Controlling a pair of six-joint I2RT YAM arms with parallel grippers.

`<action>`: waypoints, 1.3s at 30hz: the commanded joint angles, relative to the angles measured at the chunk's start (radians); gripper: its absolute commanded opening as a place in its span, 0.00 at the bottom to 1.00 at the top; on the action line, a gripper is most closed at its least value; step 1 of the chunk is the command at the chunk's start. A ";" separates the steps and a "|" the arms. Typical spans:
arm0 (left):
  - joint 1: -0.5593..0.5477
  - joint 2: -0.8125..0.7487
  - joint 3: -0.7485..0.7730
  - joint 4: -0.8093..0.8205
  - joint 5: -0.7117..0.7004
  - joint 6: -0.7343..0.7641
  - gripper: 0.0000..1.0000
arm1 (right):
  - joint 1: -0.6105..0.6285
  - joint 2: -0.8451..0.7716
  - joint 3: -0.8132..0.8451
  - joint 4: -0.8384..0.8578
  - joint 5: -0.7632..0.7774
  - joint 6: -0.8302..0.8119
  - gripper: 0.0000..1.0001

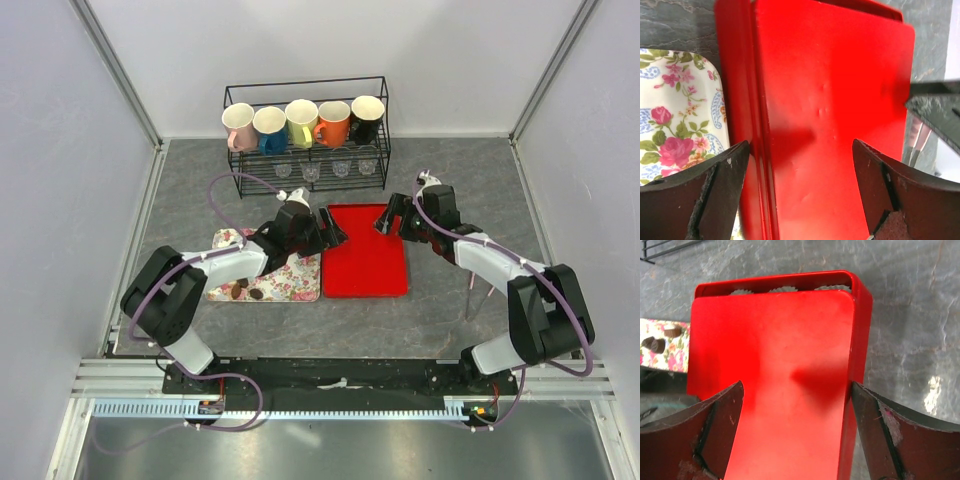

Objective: Pack the chocolate
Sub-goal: Close the box lid on the packing box.

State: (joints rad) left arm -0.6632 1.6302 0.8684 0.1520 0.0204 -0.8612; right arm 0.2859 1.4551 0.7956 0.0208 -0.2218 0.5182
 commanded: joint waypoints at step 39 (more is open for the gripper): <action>-0.125 -0.171 -0.192 0.278 0.136 -0.122 0.76 | 0.039 0.048 0.106 -0.018 0.133 -0.145 0.98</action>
State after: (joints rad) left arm -0.7792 1.5547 0.6941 0.3328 0.1852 -0.9543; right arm 0.3088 1.5566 0.8410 0.0433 -0.1196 0.3954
